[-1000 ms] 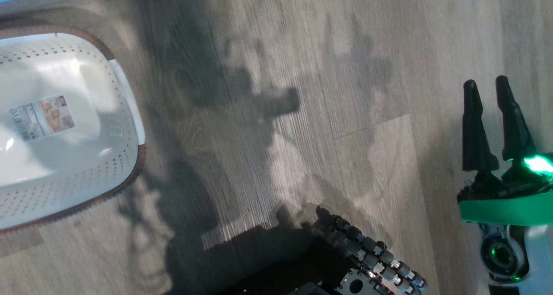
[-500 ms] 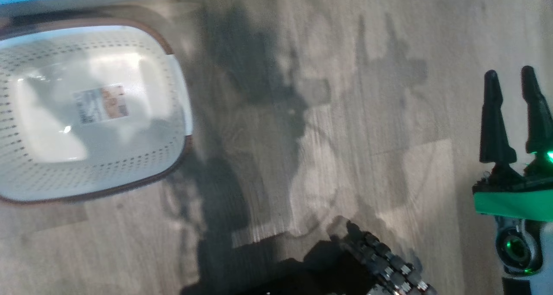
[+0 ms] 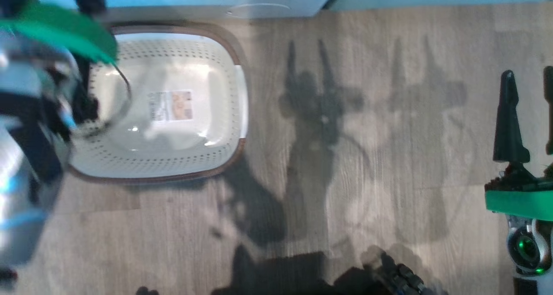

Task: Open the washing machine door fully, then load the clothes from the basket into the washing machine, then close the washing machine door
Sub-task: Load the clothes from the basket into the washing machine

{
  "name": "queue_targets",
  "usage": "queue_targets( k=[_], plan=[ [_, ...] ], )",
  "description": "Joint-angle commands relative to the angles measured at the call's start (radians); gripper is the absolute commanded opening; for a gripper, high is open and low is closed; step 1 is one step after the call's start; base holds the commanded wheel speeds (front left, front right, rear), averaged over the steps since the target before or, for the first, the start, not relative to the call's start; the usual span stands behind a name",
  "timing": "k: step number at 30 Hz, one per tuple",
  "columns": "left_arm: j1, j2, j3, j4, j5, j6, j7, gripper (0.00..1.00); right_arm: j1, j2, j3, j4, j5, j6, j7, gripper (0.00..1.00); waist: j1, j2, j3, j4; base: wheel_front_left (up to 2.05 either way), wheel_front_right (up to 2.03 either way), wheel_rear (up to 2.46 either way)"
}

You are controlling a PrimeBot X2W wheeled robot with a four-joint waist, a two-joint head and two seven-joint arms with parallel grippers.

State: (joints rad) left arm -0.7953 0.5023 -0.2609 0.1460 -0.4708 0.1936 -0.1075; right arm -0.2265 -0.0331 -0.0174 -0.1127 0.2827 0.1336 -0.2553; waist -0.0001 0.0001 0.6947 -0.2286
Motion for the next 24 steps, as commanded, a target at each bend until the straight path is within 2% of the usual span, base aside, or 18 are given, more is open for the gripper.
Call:
queue_targets(
  k=[1, 7, 12, 18, 24],
  plan=[
    [0.045, 0.031, 0.045, -0.082, -0.005, 0.024, -0.008, 1.00, 0.037, -0.017, 0.009, -0.034, -0.012, -0.003, -0.006, 1.00, 0.0001, -0.0001, -0.029, 0.034, 0.00, 0.00, 0.00],
    [0.293, -0.008, 0.060, -0.264, -0.015, 0.121, -0.042, 1.00, 0.054, -0.017, 0.000, -0.022, -0.051, -0.003, -0.006, 1.00, 0.0001, -0.0001, -0.078, 0.081, 0.00, 0.00, 0.00],
    [0.439, -0.057, 0.056, -0.317, -0.033, 0.162, -0.083, 1.00, 0.085, -0.017, -0.021, -0.010, -0.083, -0.003, -0.006, 1.00, 0.0001, -0.0001, -0.131, 0.126, 0.00, 0.00, 0.00],
    [0.524, -0.089, 0.064, -0.290, -0.048, 0.171, -0.119, 1.00, 0.119, -0.017, -0.043, 0.006, -0.107, -0.003, -0.006, 1.00, 0.0001, -0.0001, -0.192, 0.162, 0.00, 0.00, 0.00],
    [0.584, -0.117, 0.066, -0.243, -0.060, 0.156, -0.140, 1.00, 0.148, -0.017, -0.053, 0.015, -0.121, -0.003, -0.006, 1.00, 0.0001, -0.0001, -0.264, 0.180, 0.00, 0.00, 0.00]
  ],
)
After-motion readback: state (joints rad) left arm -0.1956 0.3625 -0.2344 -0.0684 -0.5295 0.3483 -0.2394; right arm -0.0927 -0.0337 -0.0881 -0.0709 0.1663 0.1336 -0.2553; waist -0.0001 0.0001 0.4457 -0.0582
